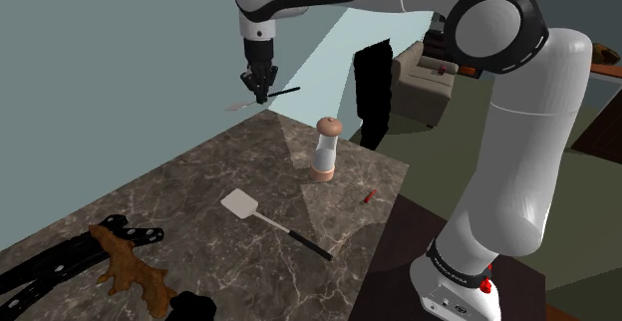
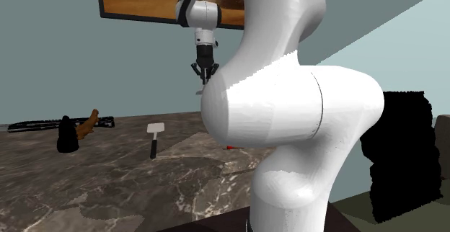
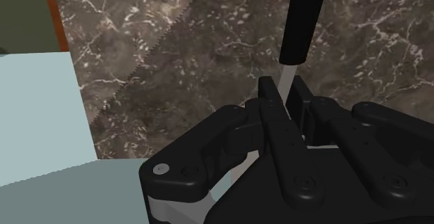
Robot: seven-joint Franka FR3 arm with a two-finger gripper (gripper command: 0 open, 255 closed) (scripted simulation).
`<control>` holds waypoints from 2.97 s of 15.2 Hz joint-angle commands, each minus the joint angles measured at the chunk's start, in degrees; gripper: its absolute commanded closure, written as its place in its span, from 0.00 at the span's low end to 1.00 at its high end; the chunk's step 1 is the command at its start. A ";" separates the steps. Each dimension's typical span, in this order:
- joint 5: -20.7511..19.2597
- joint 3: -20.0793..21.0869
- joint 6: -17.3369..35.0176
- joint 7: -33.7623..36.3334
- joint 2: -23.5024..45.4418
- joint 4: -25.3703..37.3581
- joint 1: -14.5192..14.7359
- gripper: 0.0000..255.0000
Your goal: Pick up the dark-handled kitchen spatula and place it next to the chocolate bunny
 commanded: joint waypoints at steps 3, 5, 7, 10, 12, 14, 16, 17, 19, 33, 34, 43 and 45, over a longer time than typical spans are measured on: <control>0.07 0.31 -0.94 0.77 -1.88 -0.97 0.47 1.00; 0.24 1.01 0.39 2.46 -5.48 -5.90 1.45 1.00; 0.49 1.78 1.48 4.20 -8.85 -10.35 2.44 1.00; 1.00 3.11 2.75 6.91 -13.52 -16.27 3.91 1.00; 1.44 4.09 3.39 8.76 -16.42 -19.78 4.91 1.00; 1.98 5.14 3.89 10.67 -19.15 -22.97 5.94 1.00; 2.61 6.27 4.27 12.61 -21.74 -25.87 6.99 1.00; 2.96 6.86 4.42 13.61 -22.97 -27.21 7.52 1.00; 3.72 8.11 4.64 15.62 -25.32 -29.68 8.59 1.00; 10.73 18.67 4.58 31.38 -36.73 -39.62 16.99 1.00; 11.27 19.55 4.55 32.63 -37.15 -39.84 17.60 1.00; 14.51 25.83 6.83 40.79 -38.02 -41.82 21.33 1.00; 14.60 26.11 8.42 40.75 -37.72 -43.11 21.37 1.00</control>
